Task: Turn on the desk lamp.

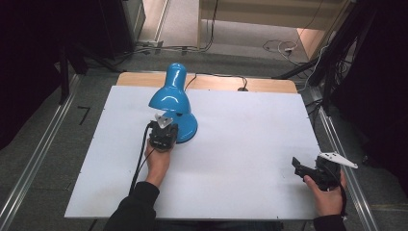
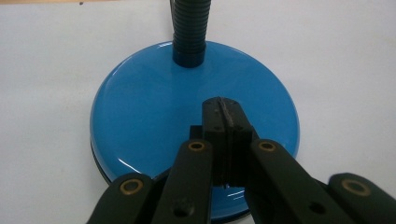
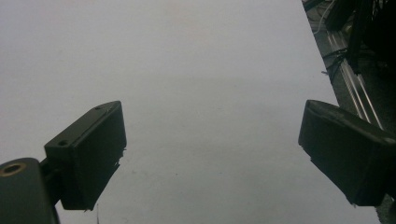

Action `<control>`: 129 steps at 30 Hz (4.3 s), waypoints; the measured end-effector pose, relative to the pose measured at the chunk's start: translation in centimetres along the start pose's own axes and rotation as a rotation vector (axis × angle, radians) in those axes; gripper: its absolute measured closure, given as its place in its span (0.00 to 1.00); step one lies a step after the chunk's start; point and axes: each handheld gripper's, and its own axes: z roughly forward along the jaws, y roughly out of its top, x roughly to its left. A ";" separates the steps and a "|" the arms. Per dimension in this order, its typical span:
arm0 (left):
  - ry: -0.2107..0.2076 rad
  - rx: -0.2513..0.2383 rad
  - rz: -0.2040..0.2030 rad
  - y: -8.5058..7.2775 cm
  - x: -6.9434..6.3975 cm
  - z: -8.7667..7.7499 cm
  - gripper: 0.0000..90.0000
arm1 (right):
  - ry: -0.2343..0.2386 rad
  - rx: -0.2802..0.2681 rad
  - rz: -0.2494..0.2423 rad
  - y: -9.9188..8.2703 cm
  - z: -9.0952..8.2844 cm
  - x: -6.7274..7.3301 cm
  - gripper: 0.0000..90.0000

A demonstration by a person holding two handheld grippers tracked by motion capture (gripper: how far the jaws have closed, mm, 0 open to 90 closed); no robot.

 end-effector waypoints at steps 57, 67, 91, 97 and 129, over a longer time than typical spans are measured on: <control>0.001 -0.026 -0.004 -1.1 -0.2 -0.4 1.00 | -0.001 0.008 -0.001 -0.1 0.1 0.0 0.07; -0.006 -0.027 -0.011 -1.1 0.0 -0.5 1.00 | 0.000 0.012 -0.002 -0.1 0.2 0.0 0.07; -0.008 -0.040 -0.015 -1.4 1.8 -2.8 0.42 | 0.002 0.010 0.003 -0.1 0.2 -0.1 0.07; -0.016 -0.042 -0.028 -1.3 2.1 -3.6 0.35 | 0.005 0.008 0.008 -0.1 0.1 -0.2 0.07; -0.003 -0.051 -0.040 -3.3 4.6 -8.9 0.25 | 0.005 0.002 0.010 -0.1 -0.2 -0.4 0.07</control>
